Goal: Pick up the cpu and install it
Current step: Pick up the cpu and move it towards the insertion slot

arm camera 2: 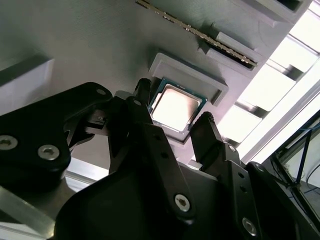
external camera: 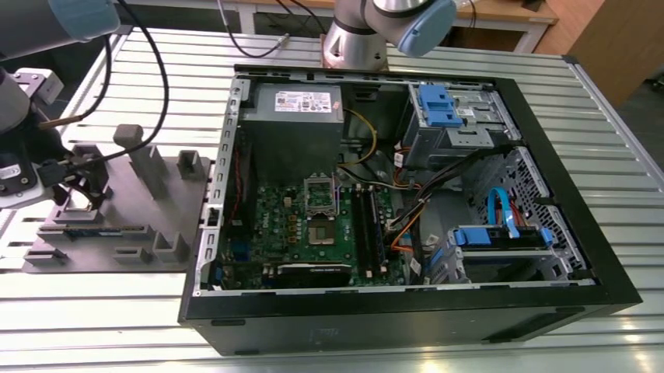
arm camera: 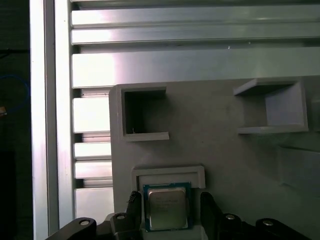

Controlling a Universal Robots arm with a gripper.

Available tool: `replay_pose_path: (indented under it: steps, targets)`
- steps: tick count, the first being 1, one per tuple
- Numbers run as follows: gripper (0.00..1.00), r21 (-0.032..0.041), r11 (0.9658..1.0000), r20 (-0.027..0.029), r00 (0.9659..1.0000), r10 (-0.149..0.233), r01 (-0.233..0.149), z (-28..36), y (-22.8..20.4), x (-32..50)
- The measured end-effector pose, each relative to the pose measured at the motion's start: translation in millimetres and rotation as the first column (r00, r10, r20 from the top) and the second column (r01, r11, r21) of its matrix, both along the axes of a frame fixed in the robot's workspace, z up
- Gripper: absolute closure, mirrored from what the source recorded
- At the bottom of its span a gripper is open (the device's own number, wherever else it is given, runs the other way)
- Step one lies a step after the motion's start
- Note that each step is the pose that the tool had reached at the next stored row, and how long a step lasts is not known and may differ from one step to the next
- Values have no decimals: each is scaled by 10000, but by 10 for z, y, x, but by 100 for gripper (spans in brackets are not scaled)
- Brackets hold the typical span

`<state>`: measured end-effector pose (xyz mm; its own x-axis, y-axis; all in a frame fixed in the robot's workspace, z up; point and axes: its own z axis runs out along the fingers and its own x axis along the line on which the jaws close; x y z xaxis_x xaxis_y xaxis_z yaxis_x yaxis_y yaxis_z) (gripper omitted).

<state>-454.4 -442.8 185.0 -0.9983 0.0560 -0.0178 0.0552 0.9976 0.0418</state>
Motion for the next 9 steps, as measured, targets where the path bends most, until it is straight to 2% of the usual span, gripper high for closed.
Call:
replay_pose_path:
  steps: [9]
  targets:
    - [40, 1, 10000, 1, 10000, 17, -17, -10, 0, 0]
